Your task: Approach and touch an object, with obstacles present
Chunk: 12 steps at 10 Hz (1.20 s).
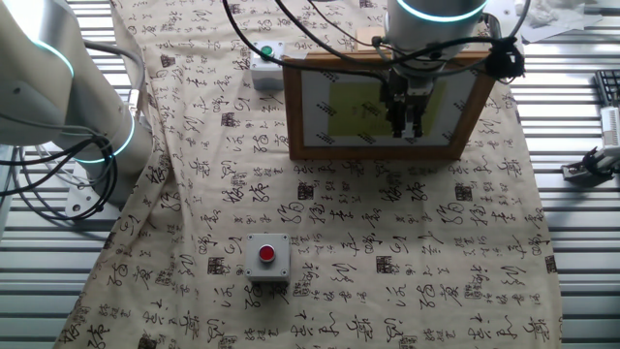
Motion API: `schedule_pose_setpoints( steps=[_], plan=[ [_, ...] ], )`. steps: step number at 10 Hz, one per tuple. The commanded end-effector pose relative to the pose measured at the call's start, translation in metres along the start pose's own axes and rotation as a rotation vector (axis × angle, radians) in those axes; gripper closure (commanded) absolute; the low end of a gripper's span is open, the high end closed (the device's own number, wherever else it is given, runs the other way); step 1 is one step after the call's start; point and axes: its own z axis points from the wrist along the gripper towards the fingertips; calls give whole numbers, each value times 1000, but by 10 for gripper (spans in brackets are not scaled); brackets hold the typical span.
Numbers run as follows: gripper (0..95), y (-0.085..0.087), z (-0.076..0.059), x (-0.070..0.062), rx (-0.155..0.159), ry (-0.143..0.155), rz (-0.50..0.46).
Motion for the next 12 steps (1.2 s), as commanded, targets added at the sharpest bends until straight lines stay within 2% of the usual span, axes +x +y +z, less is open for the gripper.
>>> schedule_pose_setpoints(
  steps=[1,12],
  plan=[
    [950,-1,0,0,-1,-3,20],
    [950,-7,-2,1,0,-3,57]
  ],
)
